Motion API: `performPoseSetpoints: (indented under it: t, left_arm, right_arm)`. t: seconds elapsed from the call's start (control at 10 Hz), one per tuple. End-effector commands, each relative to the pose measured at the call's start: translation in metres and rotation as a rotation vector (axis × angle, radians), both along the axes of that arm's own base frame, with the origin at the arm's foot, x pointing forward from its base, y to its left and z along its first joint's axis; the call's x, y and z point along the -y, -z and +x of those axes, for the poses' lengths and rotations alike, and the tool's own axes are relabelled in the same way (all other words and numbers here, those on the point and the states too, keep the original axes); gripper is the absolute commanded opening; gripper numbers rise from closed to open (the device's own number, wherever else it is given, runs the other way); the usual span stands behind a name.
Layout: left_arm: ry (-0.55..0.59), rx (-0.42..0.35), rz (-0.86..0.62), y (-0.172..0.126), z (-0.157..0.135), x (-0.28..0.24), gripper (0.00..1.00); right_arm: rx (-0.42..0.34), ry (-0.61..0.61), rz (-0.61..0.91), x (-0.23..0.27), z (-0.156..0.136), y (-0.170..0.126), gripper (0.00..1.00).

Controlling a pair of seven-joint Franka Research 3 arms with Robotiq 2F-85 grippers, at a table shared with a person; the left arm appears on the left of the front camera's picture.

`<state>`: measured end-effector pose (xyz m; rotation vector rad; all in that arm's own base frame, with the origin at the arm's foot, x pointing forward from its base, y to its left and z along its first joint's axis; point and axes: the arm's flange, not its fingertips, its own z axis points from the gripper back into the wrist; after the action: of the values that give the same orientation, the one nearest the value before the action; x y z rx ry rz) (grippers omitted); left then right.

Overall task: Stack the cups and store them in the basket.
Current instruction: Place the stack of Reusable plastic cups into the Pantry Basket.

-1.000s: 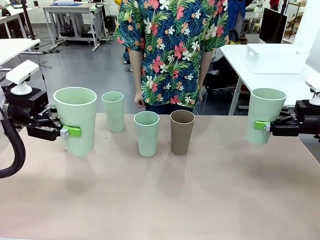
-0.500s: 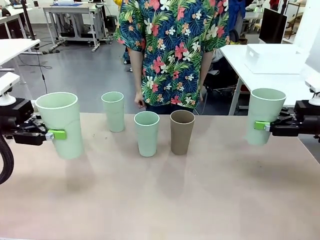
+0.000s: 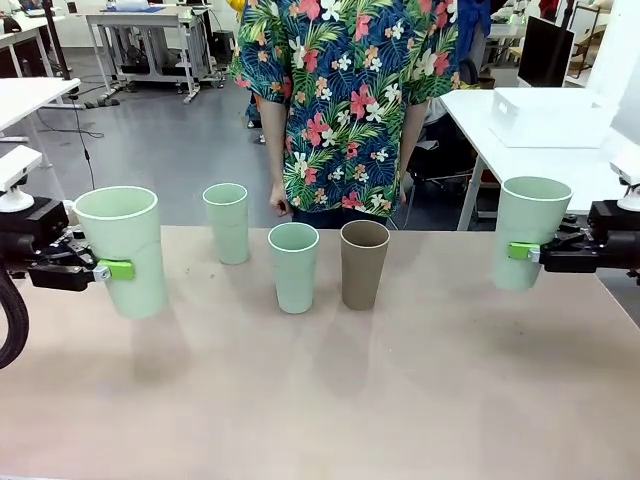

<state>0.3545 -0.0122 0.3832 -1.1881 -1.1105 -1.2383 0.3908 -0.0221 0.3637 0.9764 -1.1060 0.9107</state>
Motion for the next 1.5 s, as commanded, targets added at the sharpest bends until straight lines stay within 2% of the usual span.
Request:
performPoseSetpoints:
  t: [0.0,1.4]
  left_arm:
    - [0.001,-0.01,0.005,-0.004,-0.0005,0.0018,0.86]
    - [0.001,-0.01,0.005,-0.004,-0.0005,0.0018,0.86]
  right_arm:
    - [0.008,0.002,-0.001,-0.0001,0.0001,-0.0025,0.85]
    - [0.008,0.002,-0.001,-0.0001,0.0001,-0.0025,0.85]
